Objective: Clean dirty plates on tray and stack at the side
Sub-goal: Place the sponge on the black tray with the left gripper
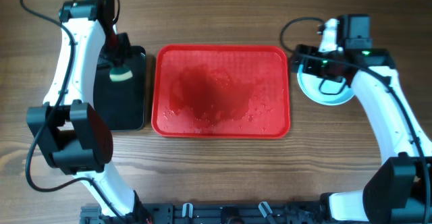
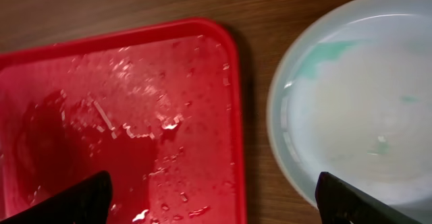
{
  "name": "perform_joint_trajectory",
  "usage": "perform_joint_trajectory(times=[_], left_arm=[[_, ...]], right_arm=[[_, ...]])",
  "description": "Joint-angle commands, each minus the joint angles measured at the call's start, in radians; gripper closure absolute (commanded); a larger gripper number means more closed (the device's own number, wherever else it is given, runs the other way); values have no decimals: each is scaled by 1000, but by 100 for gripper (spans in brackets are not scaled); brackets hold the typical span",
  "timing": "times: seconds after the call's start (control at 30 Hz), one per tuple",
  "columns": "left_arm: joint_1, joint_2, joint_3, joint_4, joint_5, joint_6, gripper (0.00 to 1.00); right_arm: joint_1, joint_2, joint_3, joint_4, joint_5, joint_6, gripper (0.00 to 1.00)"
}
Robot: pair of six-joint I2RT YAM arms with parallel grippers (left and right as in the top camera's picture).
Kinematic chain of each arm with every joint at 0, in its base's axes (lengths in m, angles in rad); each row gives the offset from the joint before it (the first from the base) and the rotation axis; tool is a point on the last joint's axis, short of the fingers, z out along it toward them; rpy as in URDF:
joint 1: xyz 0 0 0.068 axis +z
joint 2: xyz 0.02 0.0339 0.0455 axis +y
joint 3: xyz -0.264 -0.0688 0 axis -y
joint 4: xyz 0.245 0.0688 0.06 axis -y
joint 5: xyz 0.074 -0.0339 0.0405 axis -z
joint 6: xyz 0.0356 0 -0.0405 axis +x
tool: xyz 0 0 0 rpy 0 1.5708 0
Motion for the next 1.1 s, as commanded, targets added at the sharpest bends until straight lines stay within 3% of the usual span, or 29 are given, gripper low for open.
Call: perform_joint_trajectory(times=[0.0,0.13,0.23,0.27,0.33,0.53,0.57,0.6,0.8,1.07], left_arm=[[47,1,-143,123,-34,85,96],[59,1,-220,216,-34,84,94],[58,0,-221,220,-34,84,54],[58,0,-221,219,-34,84,46],[58,-1,-217,218,-34,84,40],[58,-66,-161,182,-2,79,34],[58,-97,-147,176,19,79,28],[58,-122,-141,177,37,79,0],[58,-280,-135,177,132,80,0],[58,-291,-135,177,132,80,0]], right_arm=[[45,-4,8,3,-8,-24,3],[50,-4,8,-2,-8,-24,3],[50,-4,8,-3,-8,-37,3],[50,-4,8,-3,-8,-37,3],[50,-5,8,-3,-9,-37,2],[50,-8,10,-4,-46,-38,0],[50,-12,11,-4,-46,-37,0],[50,-19,11,-5,-46,-37,0],[50,-102,76,-74,-45,-47,0],[50,-373,139,-181,-30,-89,0]])
